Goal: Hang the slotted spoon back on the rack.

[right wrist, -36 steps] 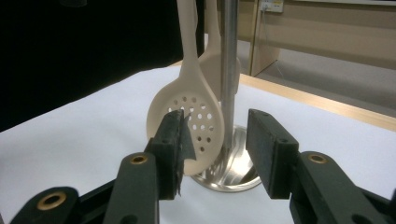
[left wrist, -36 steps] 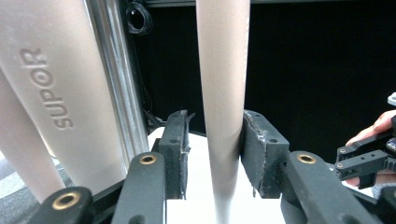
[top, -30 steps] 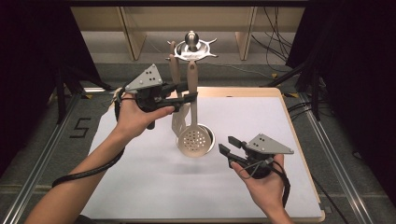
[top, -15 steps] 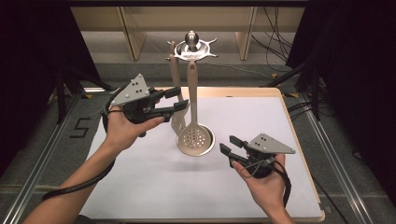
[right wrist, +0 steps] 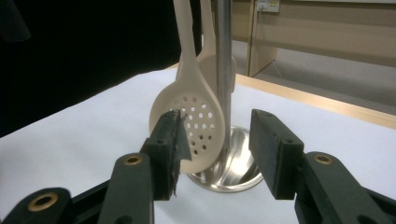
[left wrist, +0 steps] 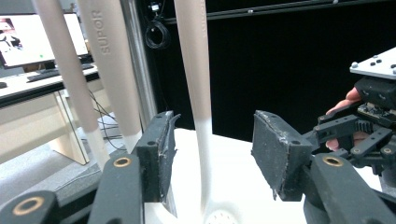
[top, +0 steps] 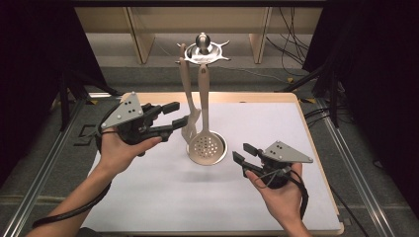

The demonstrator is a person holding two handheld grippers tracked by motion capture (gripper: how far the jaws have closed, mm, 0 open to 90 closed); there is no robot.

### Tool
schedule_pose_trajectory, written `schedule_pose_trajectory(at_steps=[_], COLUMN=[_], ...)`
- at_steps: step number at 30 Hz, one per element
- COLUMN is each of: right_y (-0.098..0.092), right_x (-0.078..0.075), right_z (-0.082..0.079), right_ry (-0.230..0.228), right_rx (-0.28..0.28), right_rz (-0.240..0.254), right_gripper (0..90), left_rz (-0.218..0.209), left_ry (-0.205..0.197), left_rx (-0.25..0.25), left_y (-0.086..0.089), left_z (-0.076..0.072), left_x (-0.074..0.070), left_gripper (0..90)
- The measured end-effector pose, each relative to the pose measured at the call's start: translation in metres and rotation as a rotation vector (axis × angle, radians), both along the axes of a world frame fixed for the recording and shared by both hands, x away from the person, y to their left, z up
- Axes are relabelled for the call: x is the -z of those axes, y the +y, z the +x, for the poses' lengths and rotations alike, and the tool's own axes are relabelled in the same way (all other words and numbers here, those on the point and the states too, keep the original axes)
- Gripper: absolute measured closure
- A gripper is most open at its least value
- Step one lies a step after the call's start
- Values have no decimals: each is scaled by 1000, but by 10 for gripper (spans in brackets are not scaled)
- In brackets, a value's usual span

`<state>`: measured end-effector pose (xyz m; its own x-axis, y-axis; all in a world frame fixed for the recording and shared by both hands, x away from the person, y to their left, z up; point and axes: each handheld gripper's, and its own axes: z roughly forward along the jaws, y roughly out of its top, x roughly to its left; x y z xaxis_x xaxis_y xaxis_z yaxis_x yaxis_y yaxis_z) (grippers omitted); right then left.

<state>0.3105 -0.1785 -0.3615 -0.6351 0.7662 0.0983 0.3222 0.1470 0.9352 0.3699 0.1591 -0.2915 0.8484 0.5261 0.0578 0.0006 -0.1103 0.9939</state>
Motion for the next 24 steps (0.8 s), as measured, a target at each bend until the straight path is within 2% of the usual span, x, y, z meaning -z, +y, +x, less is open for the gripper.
schedule_pose_trajectory(at_steps=[4, 6, 7, 8, 9, 10, 11, 17, 18, 20, 21, 23, 24], right_y=[-1, -1, -1, -2, -1, 0, -2, -2, 0, -1, -2, 0, 0], right_x=[0, 0, 0, 0, 0, 0, 0, 0, 0, 0, 0, -1, -1], right_z=[3, 3, 3, 3, 3, 2, 3, 3, 1, 2, 3, 0, 1], right_ry=[-27, -27, -31, -47, -45, -20, -45, -39, -14, -31, -55, -8, -18], right_rx=[-16, -18, -18, -14, -11, -7, -11, -9, -2, -7, -6, 7, 4], right_rz=[-14, -13, -8, -16, -9, 7, -18, -17, 7, 1, -18, 6, 1], right_gripper=[549, 549, 549, 549, 549, 549, 548, 548, 546, 545, 546, 545, 545], left_rz=[-1, 1, -7, 2, 5, 8, 6, 15, 16, 17, 20, 19, 20], left_ry=[-21, -24, -12, -23, -24, -23, -19, -4, -3, 2, 11, 18, 20], left_rx=[2, -13, -23, -24, -23, -27, -29, -52, -53, -57, -64, -69, -72], left_y=[6, 9, 10, 12, 13, 14, 15, 24, 25, 26, 29, 31, 32], left_z=[-2, -4, -5, -6, -6, -7, -7, -10, -10, -11, -12, -12, -13], left_x=[2, 3, 4, 5, 6, 7, 9, 18, 20, 22, 25, 28, 29], left_gripper=[482, 480, 481, 480, 479, 478, 478, 474, 472, 471, 471, 470, 470])
